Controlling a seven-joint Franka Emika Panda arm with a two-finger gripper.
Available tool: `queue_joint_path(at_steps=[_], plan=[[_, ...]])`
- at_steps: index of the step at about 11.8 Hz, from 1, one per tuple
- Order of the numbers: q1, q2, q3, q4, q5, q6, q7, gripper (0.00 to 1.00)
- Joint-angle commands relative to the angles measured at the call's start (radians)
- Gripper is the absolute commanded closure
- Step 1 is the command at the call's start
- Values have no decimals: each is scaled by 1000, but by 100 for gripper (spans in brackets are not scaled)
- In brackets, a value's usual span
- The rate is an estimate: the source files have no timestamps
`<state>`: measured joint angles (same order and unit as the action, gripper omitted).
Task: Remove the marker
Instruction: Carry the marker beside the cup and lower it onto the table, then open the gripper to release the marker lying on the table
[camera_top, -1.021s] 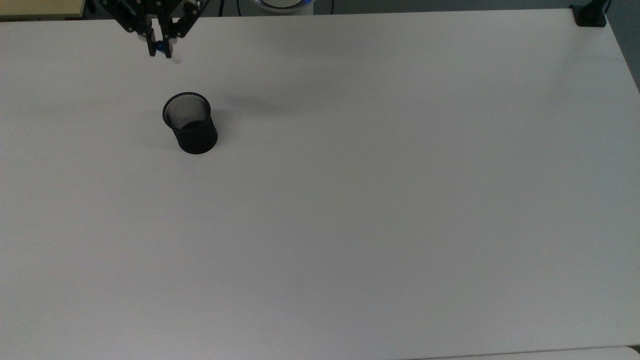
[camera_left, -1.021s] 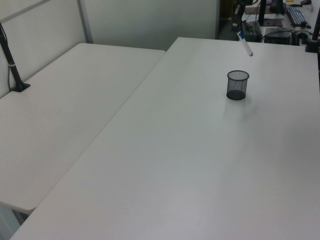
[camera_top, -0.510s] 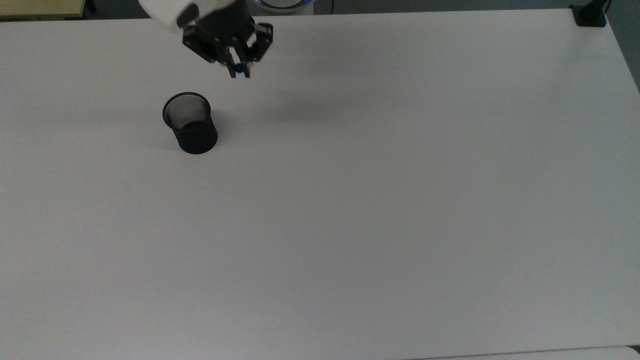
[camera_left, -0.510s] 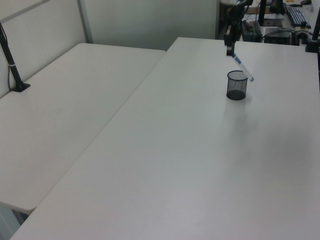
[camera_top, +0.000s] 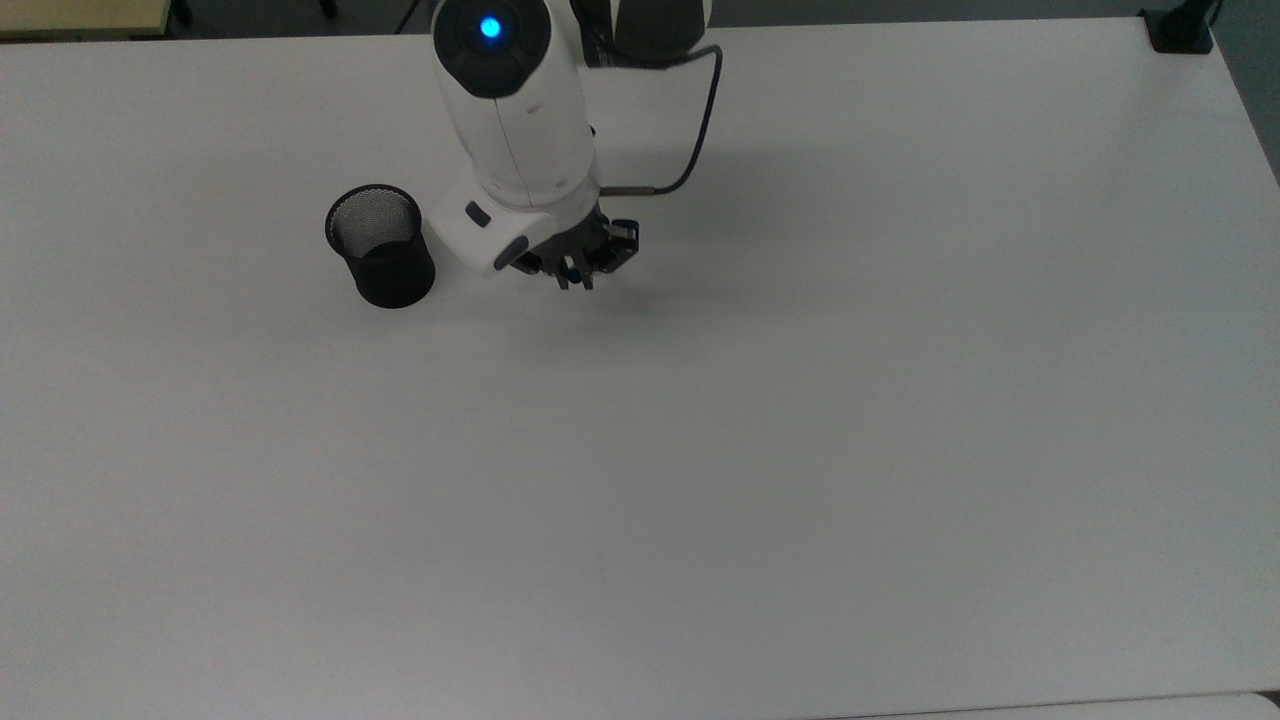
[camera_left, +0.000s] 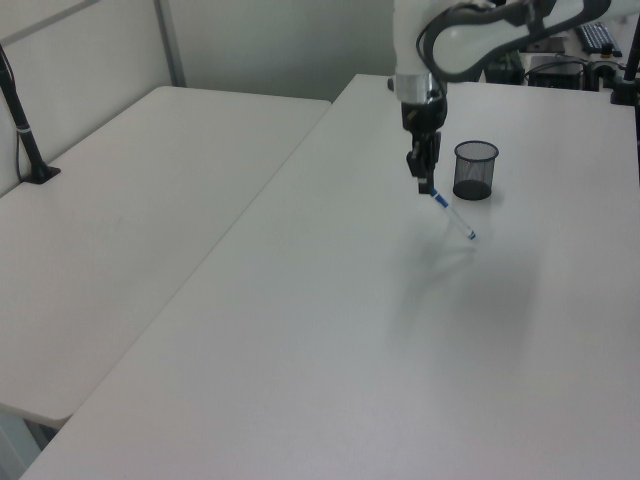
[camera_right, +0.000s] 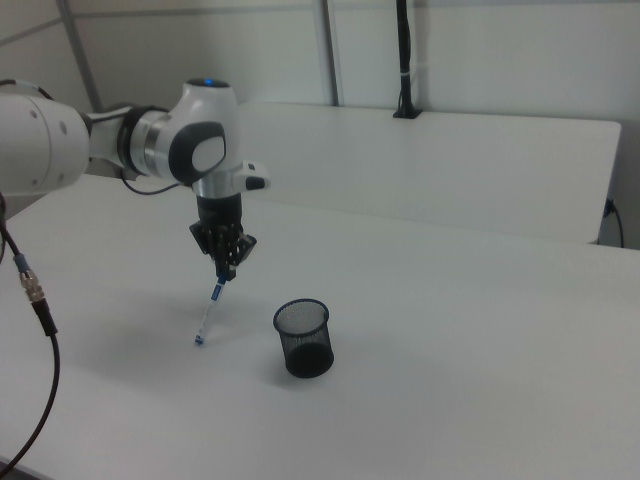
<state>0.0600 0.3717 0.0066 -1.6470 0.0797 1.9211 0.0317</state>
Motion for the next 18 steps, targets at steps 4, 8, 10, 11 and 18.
queue_joint_path(at_steps=[4,8,10,11,18], plan=[[73,127,-5,-57,-119,286,163,99],[77,132,3,-51,-144,291,169,60],[77,99,3,-51,-143,279,169,33],[75,75,3,-48,-144,238,171,17],[35,-144,-2,54,-155,-50,178,0]])
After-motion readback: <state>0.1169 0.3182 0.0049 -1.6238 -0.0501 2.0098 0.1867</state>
